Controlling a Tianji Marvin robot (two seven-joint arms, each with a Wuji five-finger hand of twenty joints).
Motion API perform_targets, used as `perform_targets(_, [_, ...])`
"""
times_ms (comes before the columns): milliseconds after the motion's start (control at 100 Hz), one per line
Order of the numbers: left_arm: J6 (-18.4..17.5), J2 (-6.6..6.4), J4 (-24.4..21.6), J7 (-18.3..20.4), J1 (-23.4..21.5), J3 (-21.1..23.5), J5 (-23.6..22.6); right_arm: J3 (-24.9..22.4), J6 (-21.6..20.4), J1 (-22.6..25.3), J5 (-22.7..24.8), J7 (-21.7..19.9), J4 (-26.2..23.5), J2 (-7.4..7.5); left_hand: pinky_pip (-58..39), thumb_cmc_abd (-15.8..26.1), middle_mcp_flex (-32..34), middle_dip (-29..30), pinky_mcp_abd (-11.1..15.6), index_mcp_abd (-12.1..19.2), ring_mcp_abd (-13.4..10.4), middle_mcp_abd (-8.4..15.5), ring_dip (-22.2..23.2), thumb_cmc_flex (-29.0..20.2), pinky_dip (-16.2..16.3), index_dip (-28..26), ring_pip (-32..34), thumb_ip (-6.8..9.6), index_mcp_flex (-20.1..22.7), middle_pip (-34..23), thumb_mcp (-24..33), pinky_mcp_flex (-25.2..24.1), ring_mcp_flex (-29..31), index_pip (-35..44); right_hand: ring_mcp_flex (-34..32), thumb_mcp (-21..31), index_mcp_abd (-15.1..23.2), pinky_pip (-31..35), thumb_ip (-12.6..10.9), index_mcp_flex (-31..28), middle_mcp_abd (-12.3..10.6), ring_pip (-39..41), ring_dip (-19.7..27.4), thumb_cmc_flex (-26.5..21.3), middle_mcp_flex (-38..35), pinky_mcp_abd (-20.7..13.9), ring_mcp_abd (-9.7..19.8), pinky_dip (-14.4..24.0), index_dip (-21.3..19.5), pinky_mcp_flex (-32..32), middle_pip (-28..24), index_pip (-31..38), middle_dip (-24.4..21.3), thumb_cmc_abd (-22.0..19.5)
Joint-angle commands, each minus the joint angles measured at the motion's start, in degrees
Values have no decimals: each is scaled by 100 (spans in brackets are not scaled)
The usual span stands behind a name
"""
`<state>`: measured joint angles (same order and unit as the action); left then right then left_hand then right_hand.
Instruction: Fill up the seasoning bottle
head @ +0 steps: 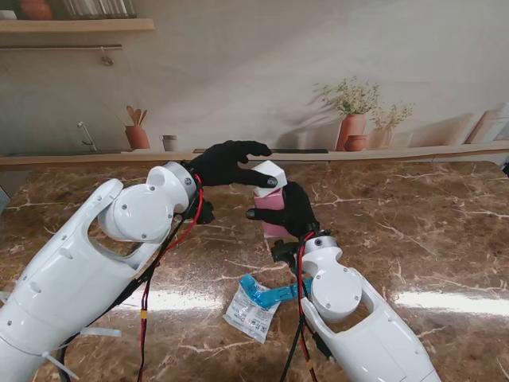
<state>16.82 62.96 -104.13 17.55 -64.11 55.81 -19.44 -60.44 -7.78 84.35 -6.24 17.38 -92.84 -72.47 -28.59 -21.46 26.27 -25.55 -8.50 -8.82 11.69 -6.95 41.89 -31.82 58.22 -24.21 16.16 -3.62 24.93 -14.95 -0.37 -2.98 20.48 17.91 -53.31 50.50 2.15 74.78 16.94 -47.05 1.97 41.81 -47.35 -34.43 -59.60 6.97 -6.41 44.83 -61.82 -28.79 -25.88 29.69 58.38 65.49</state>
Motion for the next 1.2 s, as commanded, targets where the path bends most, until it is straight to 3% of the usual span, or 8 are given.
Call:
perform_targets(0, [-46, 39, -4, -28, 45, -37, -1, 6, 1, -12, 2, -82, -36, -22, -438, 269, 319, -257, -27, 1, 113, -72, 272, 112, 88, -289, 254, 162, 215, -276, -76, 36, 254, 338, -427, 1468, 1665, 1232, -291, -1168, -898, 2518, -698, -1473, -539, -112, 646, 512, -548, -408, -1612, 2358, 449, -3489])
perform_targets(180, [41, -46, -52, 307, 131, -70, -70, 25, 8, -16, 22, -63, -33, -28, -575, 311, 528, -578, 30, 216, 71, 69, 356, -676, -556, -654, 199, 350, 317, -384, 287, -189, 200, 742, -431, 1468, 1676, 1232, -292, -1168, -902, 2519, -699, -1472, -540, -112, 652, 513, -544, -408, -1611, 2361, 448, -3492])
perform_targets(270, [-130, -77, -51, 419, 118, -21, 13, 23, 32, -9, 12, -50, -42, -32, -105, -353, 515, -583, 146, 525, -92, 278, 206, -575, -525, -643, 4, 263, 518, -269, 5354, -243, -36, 729, -430, 1465, 1677, 1232, -291, -1167, -896, 2519, -699, -1471, -538, -112, 653, 513, -542, -408, -1612, 2362, 449, -3492])
perform_targets(330, [-266, -90, -48, 454, 105, 16, 10, 21, 47, -5, 8, -46, -47, -33, 93, -635, 604, -524, 194, 838, -199, 394, 89, -1292, -401, -597, -111, -153, 802, -213, 6569, -268, -122, 783, -432, 1464, 1677, 1232, -291, -1167, -899, 2521, -701, -1471, -537, -112, 652, 513, -541, -408, -1611, 2362, 449, -3496])
perform_targets(520, [-687, -188, 20, 946, 150, 184, 525, 7, 111, 9, -19, -41, -76, -35, 1537, -330, -565, 405, 531, 2314, -510, 697, -562, -2882, -543, 1105, -663, -145, 432, 364, 5930, -247, -1060, -307, -432, 1464, 1675, 1232, -292, -1178, -904, 2522, -702, -1474, -534, -112, 661, 513, -538, -408, -1609, 2369, 450, -3497])
perform_targets(640, [-637, -208, 26, 1080, 114, 281, 818, 7, 152, 13, -17, -28, -87, -39, 1862, -682, -1639, 611, 371, 1900, -417, 603, -790, -835, -1607, 1586, -840, 76, -769, 577, 5262, -176, -1512, -1011, -431, 1464, 1677, 1232, -292, -1177, -905, 2522, -702, -1474, -536, -112, 661, 513, -536, -408, -1611, 2370, 452, -3499])
perform_targets(830, [-107, -99, -137, 570, -49, 266, 581, 13, 189, -3, 47, -14, -70, -39, 1425, 120, -1029, 422, 262, -25, -91, 103, -554, -175, -831, 944, -615, 262, -396, 513, 465, -318, -1149, -1016, -424, 1464, 1674, 1232, -292, -1177, -897, 2521, -703, -1475, -536, -112, 653, 513, -533, -408, -1611, 2372, 452, -3501])
perform_targets(1190, [1041, -63, -285, 424, 211, -234, 26, 86, 211, -60, 269, -29, 0, -25, 915, 744, 552, -947, -21, -113, 419, -381, 1057, 401, 660, -1056, 449, 239, 243, -487, -75, -351, 138, 700, -417, 1470, 1679, 1232, -291, -1194, -890, 2519, -703, -1478, -530, -112, 644, 513, -530, -409, -1612, 2385, 456, -3490])
